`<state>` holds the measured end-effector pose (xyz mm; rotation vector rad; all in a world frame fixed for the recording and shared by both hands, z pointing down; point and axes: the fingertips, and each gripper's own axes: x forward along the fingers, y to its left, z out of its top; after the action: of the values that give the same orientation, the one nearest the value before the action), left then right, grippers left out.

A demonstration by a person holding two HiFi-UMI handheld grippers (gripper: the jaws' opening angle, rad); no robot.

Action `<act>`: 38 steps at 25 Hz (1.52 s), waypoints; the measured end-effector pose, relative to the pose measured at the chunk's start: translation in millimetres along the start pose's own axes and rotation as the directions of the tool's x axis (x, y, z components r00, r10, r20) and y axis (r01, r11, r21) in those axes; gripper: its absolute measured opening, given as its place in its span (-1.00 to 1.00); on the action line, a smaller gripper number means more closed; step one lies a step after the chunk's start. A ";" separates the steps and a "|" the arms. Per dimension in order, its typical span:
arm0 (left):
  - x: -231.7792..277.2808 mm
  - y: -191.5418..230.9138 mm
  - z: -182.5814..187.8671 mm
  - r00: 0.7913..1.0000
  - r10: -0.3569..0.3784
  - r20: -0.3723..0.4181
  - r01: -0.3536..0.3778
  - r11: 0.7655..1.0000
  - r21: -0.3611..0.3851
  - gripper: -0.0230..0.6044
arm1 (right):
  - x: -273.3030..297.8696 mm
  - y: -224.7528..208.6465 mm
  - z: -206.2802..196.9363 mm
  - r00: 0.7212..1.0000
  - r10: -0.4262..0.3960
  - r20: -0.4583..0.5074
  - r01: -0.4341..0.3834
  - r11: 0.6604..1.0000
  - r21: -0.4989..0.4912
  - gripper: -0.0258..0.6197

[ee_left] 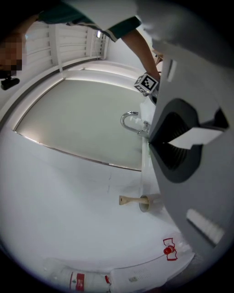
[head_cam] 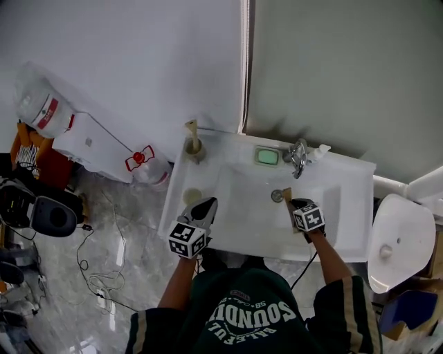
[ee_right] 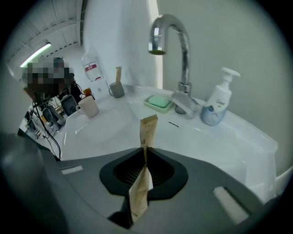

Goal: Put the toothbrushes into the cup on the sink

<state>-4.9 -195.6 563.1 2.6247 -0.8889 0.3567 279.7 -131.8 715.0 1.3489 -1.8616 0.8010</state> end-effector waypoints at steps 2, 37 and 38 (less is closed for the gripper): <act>-13.1 17.6 0.7 1.000 0.023 0.011 -0.023 1.000 -0.009 -0.77 | 10.7 32.1 26.0 0.999 0.041 0.031 -0.040 0.999 -0.036 -0.83; -159.6 171.8 -23.4 0.978 0.193 0.082 -0.184 0.977 -0.105 -0.77 | 45.1 323.6 302.0 0.734 0.335 0.591 -0.268 0.942 -0.201 -0.83; -160.0 173.3 -23.6 0.978 0.191 0.081 -0.182 0.977 -0.107 -0.77 | 50.7 322.6 297.1 0.742 0.328 0.585 -0.269 0.945 -0.188 -0.83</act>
<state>-239.4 -229.3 571.7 2.4902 -1.1583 0.2343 -93.2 -310.5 560.4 1.3670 -2.6456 0.4316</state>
